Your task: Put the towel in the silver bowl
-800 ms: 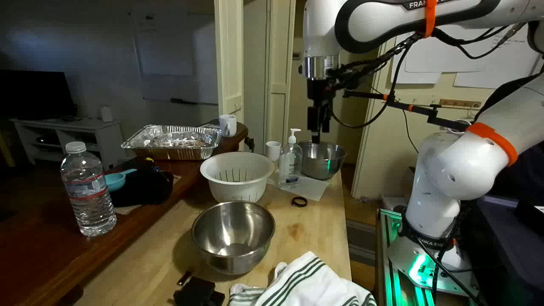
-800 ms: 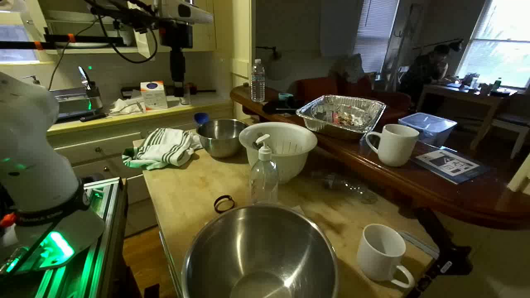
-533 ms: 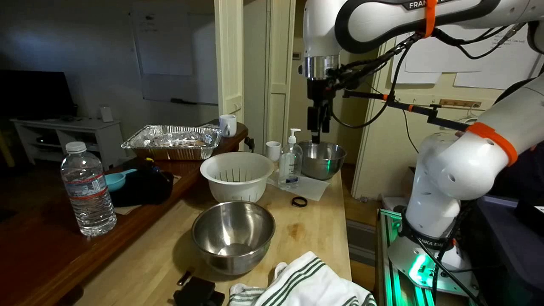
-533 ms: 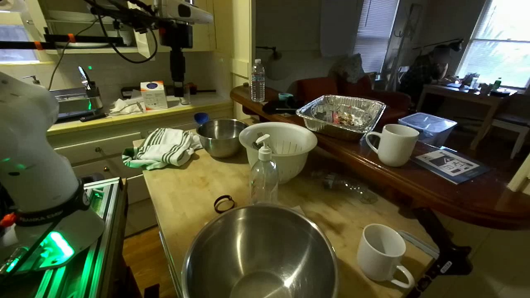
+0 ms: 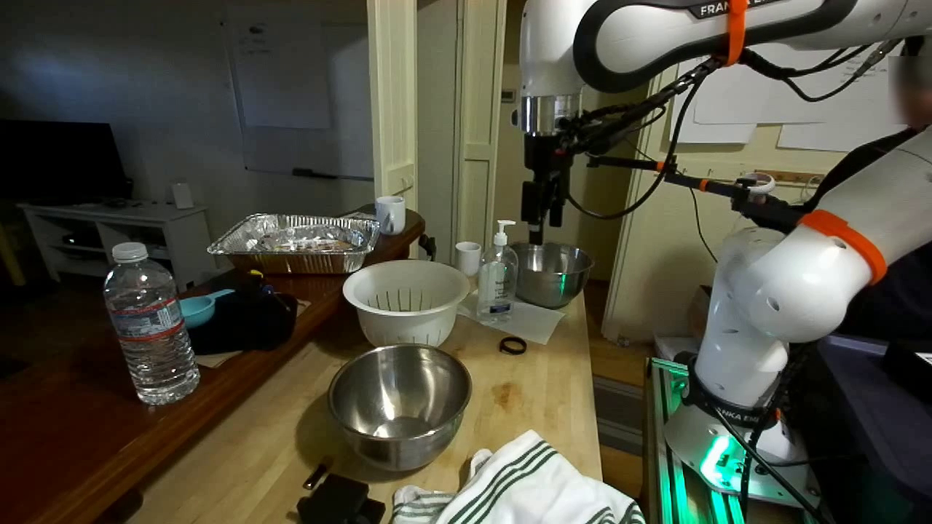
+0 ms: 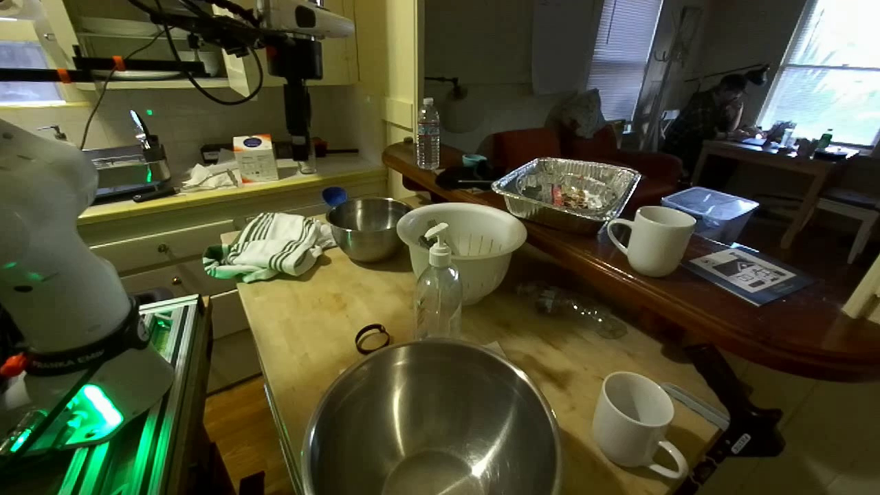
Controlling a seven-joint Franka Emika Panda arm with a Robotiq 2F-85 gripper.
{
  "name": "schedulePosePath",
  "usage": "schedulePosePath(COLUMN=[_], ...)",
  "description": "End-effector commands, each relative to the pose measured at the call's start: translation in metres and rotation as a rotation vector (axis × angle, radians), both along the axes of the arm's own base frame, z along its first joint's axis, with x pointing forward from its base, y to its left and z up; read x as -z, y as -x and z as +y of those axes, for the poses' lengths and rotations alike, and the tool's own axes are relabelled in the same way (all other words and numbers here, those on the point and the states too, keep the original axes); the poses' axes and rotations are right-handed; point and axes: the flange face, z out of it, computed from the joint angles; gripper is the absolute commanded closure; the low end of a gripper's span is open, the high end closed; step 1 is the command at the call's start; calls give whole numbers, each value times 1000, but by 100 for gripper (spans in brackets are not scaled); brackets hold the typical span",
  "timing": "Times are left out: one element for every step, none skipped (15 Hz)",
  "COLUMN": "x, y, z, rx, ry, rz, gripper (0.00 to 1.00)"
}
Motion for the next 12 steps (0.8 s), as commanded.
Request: schedulePosePath(x=[16, 20, 26, 36, 47, 58, 66, 76, 83, 94, 103, 112], y=[-1, 1, 3, 5, 8, 10, 16, 22, 29, 38, 48, 56], z=[16, 24, 37, 55, 78, 96, 115, 130, 143, 153, 159, 161], rx=[121, 143, 149, 122, 62, 7, -38, -73, -104, -128, -145, -162], ry=[-34, -47, -78, -111, -154, -202, -237, -277, -321, -363, -401, -423], rz=[-101, -135, -163, -177, -180, -178, -175, -171, -158, -128, -82, -18], gripper=[0, 0, 0, 0, 0, 0, 0, 0, 0, 0, 0, 0])
